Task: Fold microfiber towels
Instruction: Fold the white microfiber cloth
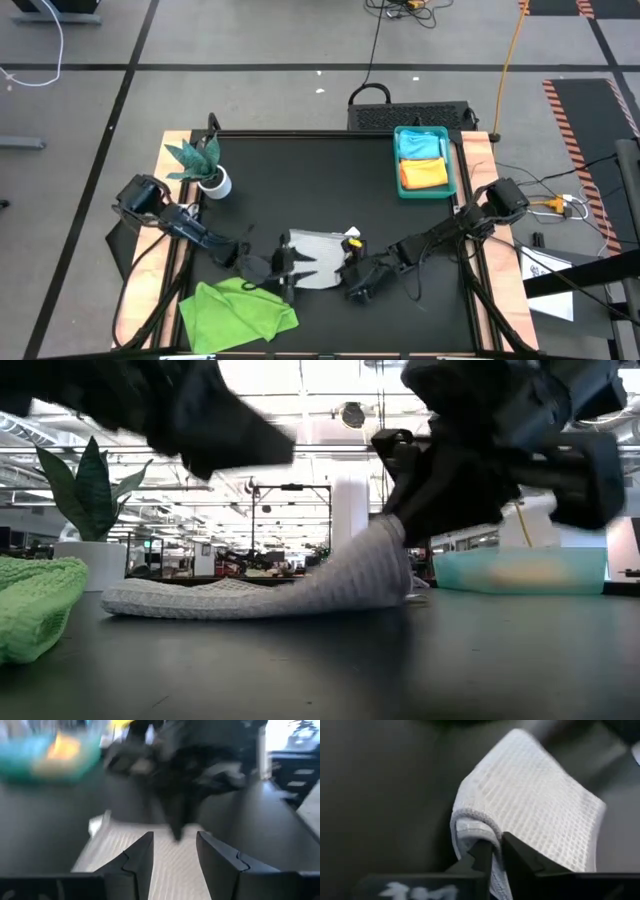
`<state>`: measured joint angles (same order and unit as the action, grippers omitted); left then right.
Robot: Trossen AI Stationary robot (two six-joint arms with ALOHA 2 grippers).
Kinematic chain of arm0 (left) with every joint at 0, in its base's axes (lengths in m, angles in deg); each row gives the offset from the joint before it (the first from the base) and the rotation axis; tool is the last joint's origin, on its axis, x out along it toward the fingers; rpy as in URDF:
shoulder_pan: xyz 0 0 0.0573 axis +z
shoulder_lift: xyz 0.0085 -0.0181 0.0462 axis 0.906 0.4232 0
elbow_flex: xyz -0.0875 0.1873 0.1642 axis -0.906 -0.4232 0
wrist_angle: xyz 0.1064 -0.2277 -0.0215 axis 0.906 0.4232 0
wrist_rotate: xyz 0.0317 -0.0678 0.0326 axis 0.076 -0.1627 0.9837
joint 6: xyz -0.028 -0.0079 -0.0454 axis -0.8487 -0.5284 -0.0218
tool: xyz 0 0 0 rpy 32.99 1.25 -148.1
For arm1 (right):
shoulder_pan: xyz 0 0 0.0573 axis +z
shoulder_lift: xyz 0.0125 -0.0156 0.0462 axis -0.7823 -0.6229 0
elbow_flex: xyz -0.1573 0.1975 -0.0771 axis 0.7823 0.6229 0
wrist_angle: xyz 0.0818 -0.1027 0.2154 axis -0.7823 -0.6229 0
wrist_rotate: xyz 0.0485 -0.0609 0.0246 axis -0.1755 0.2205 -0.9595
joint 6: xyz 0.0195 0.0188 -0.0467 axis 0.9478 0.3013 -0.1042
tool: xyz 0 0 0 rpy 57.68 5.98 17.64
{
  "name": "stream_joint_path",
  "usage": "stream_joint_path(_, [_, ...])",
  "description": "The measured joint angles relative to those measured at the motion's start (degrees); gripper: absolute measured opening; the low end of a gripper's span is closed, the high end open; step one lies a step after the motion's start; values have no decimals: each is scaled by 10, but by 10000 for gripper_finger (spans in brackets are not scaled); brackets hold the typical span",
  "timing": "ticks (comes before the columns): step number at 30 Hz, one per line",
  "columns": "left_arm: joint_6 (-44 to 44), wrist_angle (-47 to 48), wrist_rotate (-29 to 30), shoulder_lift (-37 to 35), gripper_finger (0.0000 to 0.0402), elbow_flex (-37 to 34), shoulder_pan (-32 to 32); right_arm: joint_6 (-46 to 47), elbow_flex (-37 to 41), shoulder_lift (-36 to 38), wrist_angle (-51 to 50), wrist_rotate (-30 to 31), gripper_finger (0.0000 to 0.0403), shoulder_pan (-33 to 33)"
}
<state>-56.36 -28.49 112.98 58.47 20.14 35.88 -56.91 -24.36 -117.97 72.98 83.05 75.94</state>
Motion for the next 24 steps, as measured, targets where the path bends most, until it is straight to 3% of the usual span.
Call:
stream_joint_path(3, [105,-63,29,11,152,1,-33,61,0,16,10,2,8,-1])
stream_joint_path(8, [200,-95,58,39,152,1,-60,133,0,27,23,-1,11,-13])
stream_joint_path(16, [226,-98,-32,109,152,22,-36,169,0,15,25,-60,8,-31])
stream_joint_path(24, [229,-97,-40,153,152,71,-23,154,3,15,28,-60,18,-22])
